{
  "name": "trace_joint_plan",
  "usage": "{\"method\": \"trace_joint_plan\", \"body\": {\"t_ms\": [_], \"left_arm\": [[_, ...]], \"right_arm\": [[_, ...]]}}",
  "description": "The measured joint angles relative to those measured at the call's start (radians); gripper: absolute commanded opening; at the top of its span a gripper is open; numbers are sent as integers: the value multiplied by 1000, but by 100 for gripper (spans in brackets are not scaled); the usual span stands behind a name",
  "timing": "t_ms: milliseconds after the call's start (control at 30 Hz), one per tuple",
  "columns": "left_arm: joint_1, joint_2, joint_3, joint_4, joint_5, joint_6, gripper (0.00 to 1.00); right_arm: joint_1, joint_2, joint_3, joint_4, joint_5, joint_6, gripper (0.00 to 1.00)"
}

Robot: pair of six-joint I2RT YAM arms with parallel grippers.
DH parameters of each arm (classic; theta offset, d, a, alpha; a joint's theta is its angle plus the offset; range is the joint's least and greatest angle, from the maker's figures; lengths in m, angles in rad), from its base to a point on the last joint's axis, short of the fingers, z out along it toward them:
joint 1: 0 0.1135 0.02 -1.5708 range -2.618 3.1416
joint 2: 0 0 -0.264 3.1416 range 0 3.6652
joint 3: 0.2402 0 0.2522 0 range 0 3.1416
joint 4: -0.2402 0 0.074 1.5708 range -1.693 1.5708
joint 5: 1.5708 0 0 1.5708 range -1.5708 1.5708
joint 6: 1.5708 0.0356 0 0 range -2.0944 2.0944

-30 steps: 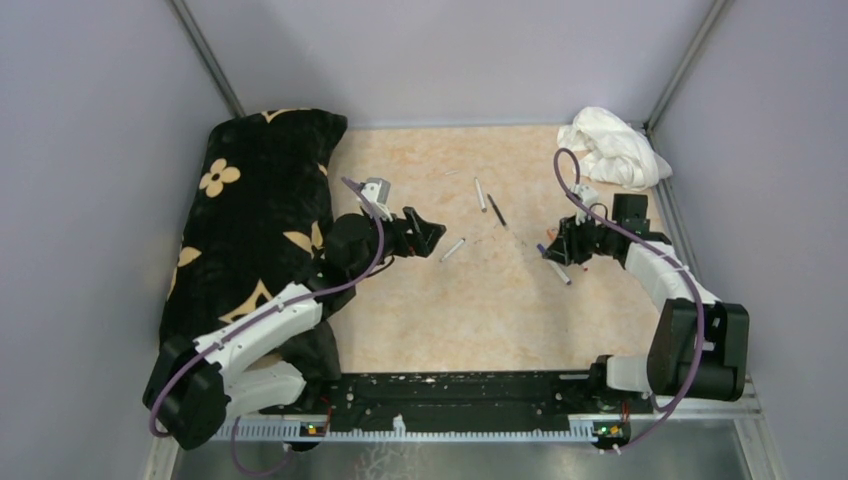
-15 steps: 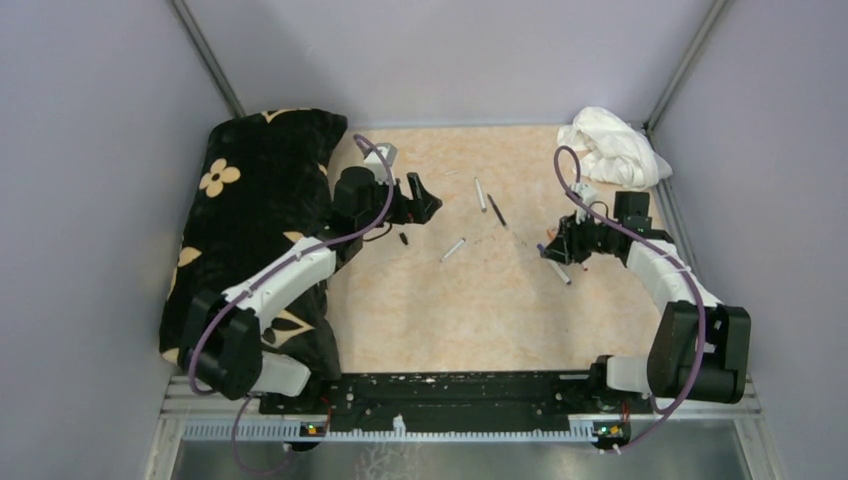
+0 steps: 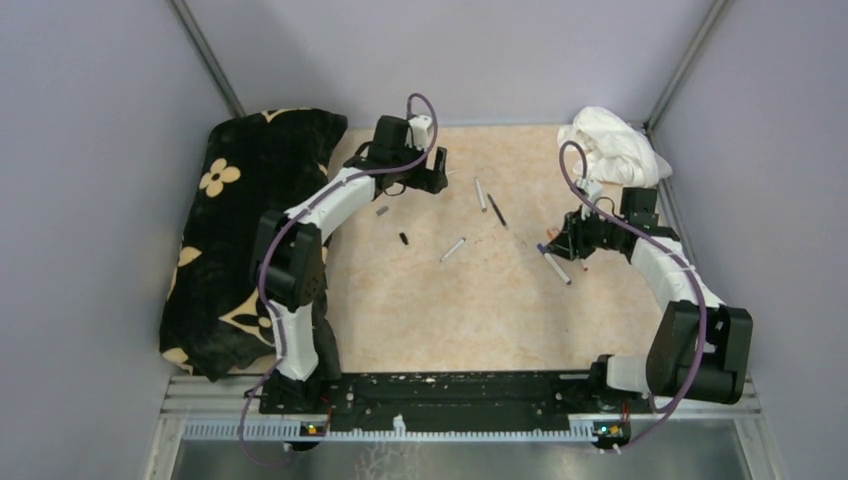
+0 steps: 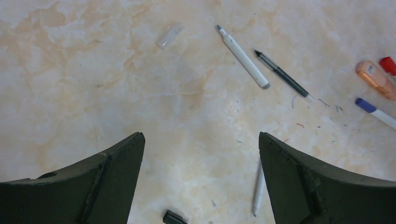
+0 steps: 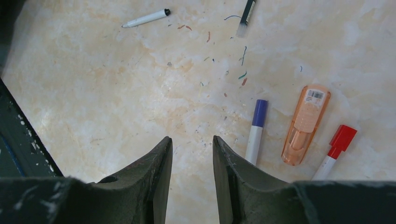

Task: Insert the pens into the pen caps
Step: Move the pen cap to the center of the board.

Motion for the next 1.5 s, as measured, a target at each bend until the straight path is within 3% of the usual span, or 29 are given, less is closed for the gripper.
{"method": "trace_joint_plan", "body": {"t_ms": [67,233,500,767,900,1333,1500], "left_arm": [[0,68,79,-39,-13,48,84],[0,232,271,-116,-21,179,75],[3,407,447,-153,36,320,60],[3,517,565,-128,81,357,68],[3,592,657,-132,92,352,65],[4,703,749,-129,55,343,65],[4,713,761,-122,56,327,58]], "right_arm": [[-10,0,8,-8,-8,-4,36],[-33,0,30,-14,-30,-7,36],[-70,10,39,-48,-54,-14,36],[-76,42,47,-53,-110,-15,36],[-76,42,47,-53,-119,-15,36],[-84,-86,44,-48,-117,-22,37],[-89,-144,21,-24,-119,-21,37]]}}
